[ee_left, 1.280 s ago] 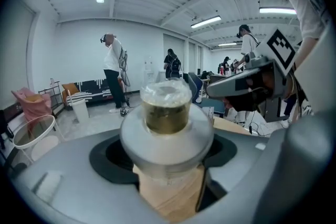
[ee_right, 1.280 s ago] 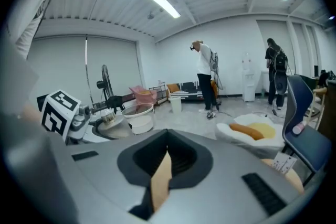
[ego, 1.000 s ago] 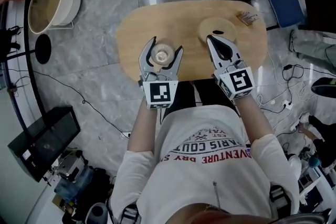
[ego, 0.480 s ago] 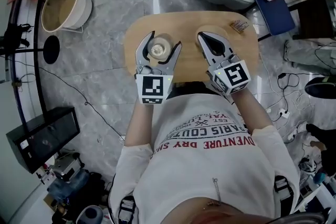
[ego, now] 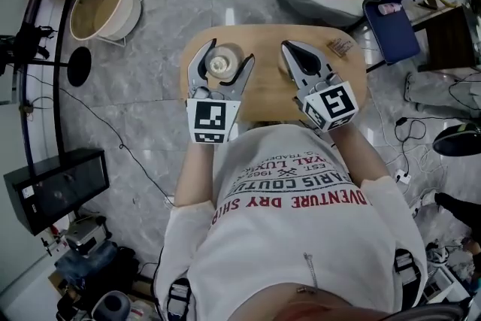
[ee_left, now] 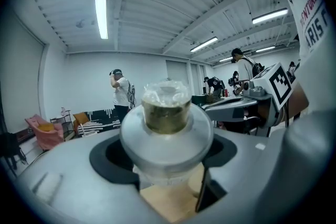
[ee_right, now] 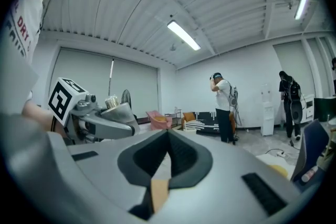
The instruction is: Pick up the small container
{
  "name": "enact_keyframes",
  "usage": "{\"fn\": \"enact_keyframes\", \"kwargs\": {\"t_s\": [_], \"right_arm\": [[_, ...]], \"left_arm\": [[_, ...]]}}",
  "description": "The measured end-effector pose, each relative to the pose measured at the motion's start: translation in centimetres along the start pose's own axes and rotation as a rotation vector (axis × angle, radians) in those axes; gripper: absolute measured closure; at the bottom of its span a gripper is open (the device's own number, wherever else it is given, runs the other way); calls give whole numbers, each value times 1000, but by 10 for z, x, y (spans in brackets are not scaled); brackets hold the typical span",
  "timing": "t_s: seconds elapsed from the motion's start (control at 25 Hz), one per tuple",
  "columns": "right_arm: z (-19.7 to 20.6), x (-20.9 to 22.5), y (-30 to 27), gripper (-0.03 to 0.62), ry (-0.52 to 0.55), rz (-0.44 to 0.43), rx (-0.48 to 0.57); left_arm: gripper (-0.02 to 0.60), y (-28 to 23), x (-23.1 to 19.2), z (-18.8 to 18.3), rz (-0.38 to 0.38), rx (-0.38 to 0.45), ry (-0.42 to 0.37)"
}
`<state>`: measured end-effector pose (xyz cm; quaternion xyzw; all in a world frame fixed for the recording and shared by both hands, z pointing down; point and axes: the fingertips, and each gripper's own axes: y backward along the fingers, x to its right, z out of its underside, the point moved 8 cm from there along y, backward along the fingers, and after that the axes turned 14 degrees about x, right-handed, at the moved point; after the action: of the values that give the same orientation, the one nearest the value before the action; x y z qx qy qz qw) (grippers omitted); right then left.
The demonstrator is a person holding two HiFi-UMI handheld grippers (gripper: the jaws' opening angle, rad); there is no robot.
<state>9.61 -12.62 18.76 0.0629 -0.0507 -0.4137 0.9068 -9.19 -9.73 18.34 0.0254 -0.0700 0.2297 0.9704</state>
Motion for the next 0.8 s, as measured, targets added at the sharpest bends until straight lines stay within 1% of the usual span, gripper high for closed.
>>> {"fn": "enact_keyframes", "kwargs": {"t_s": [0.36, 0.56, 0.68, 0.8], "right_arm": [[-4, -4, 2, 599, 12, -28, 0], [-2, 1, 4, 599, 21, -17, -13], [-4, 4, 3, 599, 17, -15, -9], [-5, 3, 2, 599, -10, -22, -7]], "left_arm": [[239, 5, 2, -8, -11, 4, -4], [239, 3, 4, -6, -8, 4, -11], [239, 1, 3, -5, 2, -3, -13], [239, 1, 4, -6, 15, -6, -14]]}}
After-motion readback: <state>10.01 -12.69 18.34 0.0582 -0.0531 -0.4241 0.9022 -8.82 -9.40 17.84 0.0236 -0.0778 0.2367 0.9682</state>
